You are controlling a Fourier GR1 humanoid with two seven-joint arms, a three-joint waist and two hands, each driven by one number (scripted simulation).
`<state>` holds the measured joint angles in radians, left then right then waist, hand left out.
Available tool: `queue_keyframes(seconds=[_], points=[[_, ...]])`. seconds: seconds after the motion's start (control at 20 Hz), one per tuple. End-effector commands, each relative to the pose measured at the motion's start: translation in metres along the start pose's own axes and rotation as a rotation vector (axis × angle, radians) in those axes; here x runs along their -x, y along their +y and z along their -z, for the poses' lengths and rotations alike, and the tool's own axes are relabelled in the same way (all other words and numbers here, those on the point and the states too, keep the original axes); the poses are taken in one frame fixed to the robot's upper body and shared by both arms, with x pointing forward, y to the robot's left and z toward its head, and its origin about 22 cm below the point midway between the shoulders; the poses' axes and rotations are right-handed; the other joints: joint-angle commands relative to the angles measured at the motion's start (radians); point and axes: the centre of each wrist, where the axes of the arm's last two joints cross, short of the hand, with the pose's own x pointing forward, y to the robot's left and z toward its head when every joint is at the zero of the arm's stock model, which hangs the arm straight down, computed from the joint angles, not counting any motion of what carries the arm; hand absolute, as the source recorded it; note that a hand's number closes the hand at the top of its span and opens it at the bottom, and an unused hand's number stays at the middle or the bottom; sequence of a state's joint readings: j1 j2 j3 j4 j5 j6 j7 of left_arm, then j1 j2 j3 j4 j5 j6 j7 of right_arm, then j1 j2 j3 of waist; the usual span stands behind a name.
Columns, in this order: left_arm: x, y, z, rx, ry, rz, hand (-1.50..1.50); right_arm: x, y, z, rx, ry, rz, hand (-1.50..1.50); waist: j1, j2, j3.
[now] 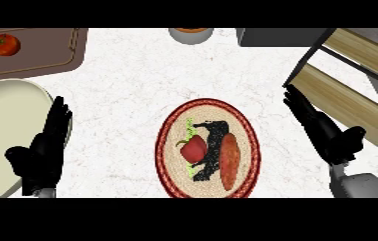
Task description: Pick the bell pepper from the placemat and place it in the tiered shelf
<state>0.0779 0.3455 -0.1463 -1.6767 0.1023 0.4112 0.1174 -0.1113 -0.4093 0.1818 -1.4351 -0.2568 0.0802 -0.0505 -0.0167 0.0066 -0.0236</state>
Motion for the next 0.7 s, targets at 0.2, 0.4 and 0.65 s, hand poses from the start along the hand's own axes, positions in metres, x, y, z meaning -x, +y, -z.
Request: queue_keyframes(seconds=[0.2,0.4,0.65], points=[[-0.040,-0.020,0.032,0.189,-0.116,-0.054,0.00,-0.130,0.076,0.064,-0.416,-0.549,-0.131,1.50,0.068,0.004,0.021],[-0.063,-0.011,0.049,0.283,-0.079,-0.095,0.00,-0.123,0.103,0.106,-0.343,-0.367,-0.047,-1.50,0.062,0.008,0.023],[-0.035,-0.006,0.059,0.267,-0.051,-0.113,0.00,-0.140,0.091,0.123,-0.628,-0.500,0.082,-1.50,0.041,0.004,0.023]])
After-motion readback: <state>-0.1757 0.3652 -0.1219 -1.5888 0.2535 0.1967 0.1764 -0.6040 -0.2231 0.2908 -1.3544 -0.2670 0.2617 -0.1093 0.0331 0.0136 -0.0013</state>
